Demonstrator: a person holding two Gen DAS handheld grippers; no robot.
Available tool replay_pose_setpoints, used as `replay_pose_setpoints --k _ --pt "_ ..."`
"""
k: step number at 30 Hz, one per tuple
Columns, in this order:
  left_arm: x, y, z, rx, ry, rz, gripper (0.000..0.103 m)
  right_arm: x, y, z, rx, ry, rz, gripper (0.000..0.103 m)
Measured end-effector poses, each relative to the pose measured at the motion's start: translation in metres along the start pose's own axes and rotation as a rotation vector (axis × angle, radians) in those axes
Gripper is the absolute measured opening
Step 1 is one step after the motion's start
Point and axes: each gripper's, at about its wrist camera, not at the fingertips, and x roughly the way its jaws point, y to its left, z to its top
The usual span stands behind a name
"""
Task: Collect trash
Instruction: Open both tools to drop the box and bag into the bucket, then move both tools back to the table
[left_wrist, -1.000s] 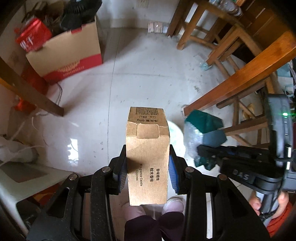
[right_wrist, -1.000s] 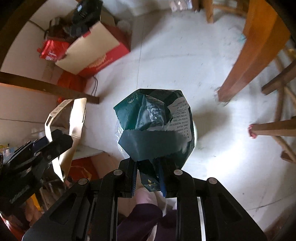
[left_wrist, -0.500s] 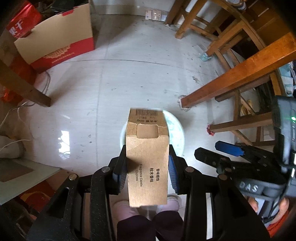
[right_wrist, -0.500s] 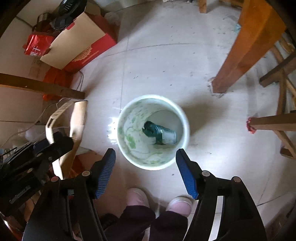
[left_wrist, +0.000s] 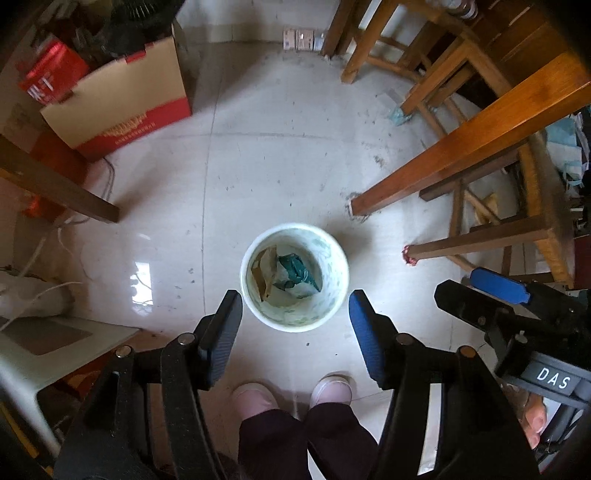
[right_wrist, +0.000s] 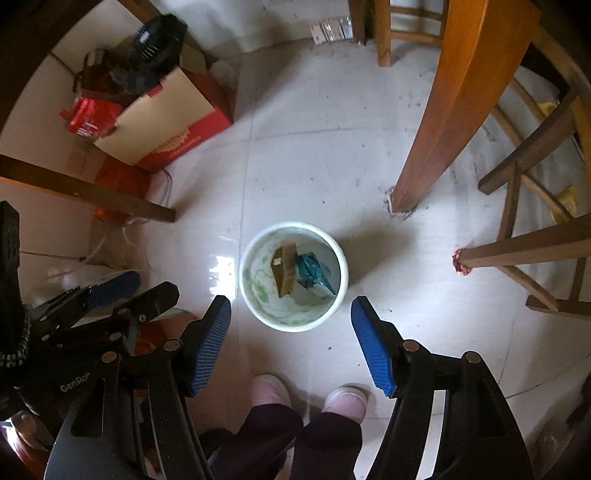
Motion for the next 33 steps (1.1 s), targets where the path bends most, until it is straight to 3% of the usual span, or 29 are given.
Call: replay_pose_setpoints --k 17,25,33 --pt "-0.277 -0.033 0.029 0.045 -0.247 0.008 0.059 -0.224 0.096 0.016 -0.063 -0.223 0.023 0.064" --pt "-0.412 -0.038 0.034 0.102 -0.433 0.014 0.063 -0.332 0.137 0.006 -0.068 -0.391 -0.009 0.064" --pt "-0.506 -0.034 0.033 0.168 -0.599 0.023 0.07 -0.421 0.16 0.001 -0.027 -0.574 -0.04 0.064"
